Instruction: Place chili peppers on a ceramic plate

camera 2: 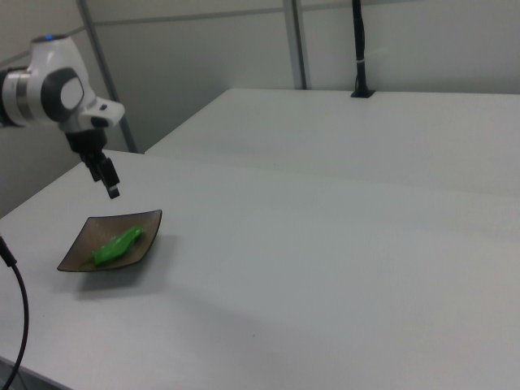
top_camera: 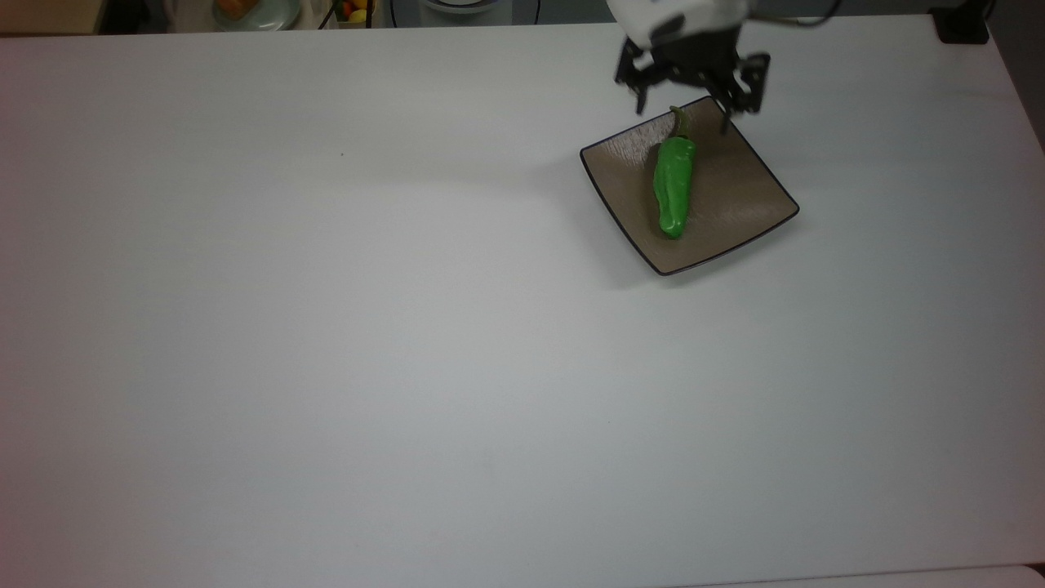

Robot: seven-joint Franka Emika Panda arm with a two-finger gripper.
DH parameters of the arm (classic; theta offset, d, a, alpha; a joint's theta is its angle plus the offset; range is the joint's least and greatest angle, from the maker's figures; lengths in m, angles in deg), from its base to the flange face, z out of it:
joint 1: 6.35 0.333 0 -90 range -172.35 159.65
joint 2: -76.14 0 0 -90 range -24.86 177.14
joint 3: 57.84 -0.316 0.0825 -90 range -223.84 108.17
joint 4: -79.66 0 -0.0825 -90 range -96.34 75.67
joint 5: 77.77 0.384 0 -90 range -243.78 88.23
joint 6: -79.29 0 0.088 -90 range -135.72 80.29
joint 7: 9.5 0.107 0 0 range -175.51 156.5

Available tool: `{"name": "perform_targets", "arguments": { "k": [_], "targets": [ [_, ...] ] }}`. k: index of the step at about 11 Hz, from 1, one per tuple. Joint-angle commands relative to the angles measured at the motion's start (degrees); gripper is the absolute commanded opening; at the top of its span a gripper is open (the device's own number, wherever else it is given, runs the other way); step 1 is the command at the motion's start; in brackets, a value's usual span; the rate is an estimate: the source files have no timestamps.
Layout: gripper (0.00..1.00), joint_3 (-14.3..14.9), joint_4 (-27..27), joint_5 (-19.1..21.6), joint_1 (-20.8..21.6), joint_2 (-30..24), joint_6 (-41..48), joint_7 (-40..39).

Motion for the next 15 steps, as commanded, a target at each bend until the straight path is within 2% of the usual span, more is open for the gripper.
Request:
{"name": "perform_targets", "arguments": {
  "k": [1,3,6,8,10,11,12,15],
  "targets": [
    [1.0,2.23,6.55,-0.63,-2.48,-3.35,11.65,-0.07],
    [1.0,5.48,8.06,-0.55,-2.74,-5.45,15.63,-6.28],
    [1.0,11.71,7.97,-0.46,-3.27,-8.18,18.28,-22.35],
    [1.0,14.36,7.8,-0.55,-3.62,-8.45,17.93,-31.84],
    [1.0,15.51,7.18,-0.63,-3.97,-8.63,17.49,-42.73],
    [1.0,15.52,6.31,-0.63,-4.15,-8.54,15.4,-45.14],
    [1.0,15.52,5.78,-0.63,-4.67,-8.54,12.25,-45.08],
    [1.0,15.52,5.42,-0.55,-4.68,-8.45,11.95,-45.08]
  ]
}}
